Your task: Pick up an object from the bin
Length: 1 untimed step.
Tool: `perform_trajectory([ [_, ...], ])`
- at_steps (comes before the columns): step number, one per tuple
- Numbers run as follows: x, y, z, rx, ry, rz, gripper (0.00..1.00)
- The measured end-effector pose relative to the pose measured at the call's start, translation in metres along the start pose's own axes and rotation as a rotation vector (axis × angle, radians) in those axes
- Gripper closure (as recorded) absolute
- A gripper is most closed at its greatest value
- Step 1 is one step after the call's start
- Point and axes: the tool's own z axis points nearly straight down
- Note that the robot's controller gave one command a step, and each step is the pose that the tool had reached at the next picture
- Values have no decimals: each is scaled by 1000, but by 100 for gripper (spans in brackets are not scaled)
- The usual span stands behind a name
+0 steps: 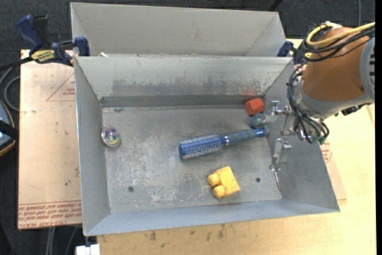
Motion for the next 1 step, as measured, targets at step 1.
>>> perform_trajectory([
  [1,-32,30,83,1,-8,-39,0],
])
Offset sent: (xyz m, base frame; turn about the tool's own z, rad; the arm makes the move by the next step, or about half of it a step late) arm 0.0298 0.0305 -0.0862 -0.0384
